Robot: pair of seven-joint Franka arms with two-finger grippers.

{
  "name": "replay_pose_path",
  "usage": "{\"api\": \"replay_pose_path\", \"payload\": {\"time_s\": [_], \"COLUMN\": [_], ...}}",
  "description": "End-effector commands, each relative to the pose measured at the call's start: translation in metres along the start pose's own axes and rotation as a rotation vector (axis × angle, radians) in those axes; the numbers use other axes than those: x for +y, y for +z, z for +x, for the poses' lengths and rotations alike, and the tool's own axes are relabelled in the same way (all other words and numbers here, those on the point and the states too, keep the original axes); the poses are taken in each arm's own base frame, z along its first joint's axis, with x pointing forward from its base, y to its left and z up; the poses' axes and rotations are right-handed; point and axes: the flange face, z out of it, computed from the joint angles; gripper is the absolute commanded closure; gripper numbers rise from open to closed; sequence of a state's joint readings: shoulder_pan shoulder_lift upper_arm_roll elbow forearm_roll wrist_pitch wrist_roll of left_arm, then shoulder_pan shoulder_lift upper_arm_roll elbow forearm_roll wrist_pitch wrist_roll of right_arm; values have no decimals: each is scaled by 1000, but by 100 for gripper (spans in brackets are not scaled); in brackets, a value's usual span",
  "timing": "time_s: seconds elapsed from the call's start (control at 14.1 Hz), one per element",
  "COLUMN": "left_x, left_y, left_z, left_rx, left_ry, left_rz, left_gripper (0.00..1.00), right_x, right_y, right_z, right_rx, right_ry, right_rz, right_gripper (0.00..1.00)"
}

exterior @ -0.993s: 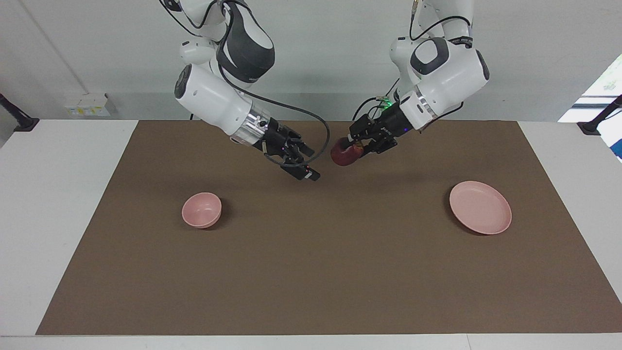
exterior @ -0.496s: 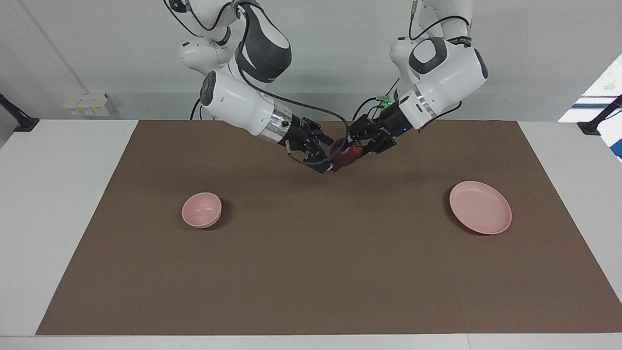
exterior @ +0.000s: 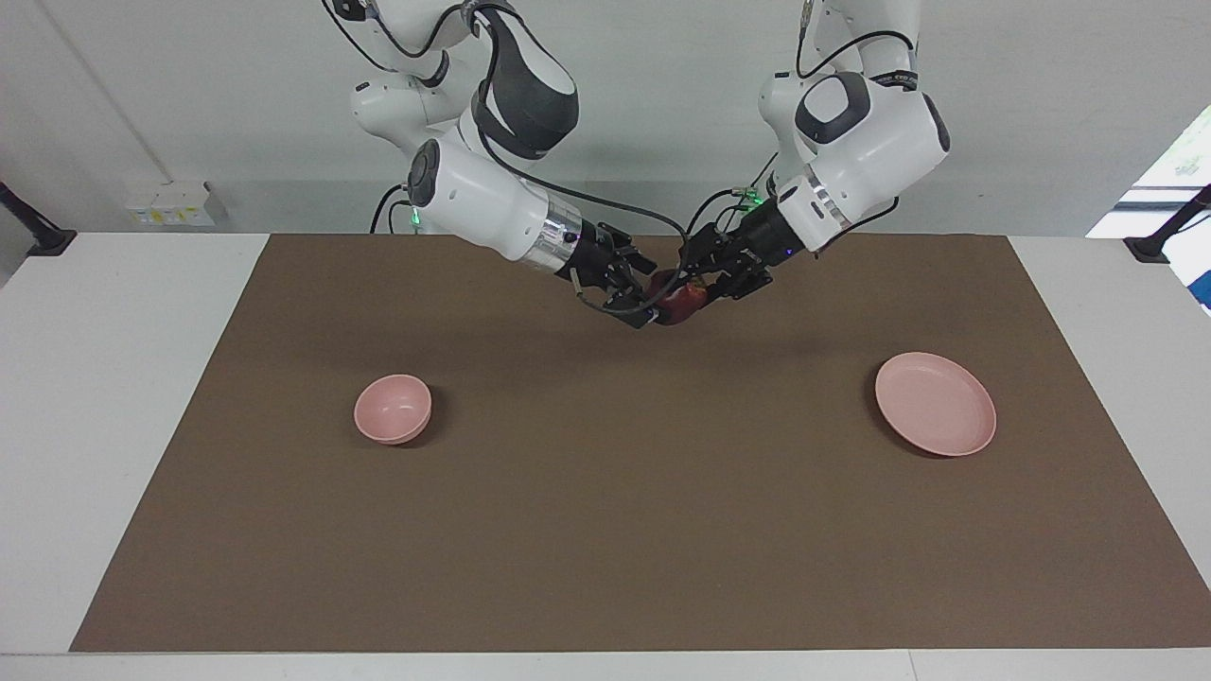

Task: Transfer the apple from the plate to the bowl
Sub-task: 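Bring the apple toward the right gripper while the right gripper grasps it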

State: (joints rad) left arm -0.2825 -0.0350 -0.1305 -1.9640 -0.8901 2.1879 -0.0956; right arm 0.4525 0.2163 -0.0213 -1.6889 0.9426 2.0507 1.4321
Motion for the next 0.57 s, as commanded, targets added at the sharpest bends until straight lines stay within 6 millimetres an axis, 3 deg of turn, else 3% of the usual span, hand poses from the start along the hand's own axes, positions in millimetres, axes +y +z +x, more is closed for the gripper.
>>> {"api": "replay_pose_path", "payload": {"time_s": [0.0,0.43,0.5], "left_x": [9,9,9], "left_y": [1,3,3], "left_z": [-2,-3,-3], "left_rx": [12,10,10], "left_ry": [-5,-4,-4], "left_rz": [-11,-9,-9], "left_gripper": [100,100,99], "right_x": [8,13,14], "right_y": [13,18,20], "right_z": [-2,-3,-5], "right_rx": [-8,-3,-4], "right_ry": [27,26,24], "right_rz": [29,32,30], "right_gripper": [0,0,24]}}
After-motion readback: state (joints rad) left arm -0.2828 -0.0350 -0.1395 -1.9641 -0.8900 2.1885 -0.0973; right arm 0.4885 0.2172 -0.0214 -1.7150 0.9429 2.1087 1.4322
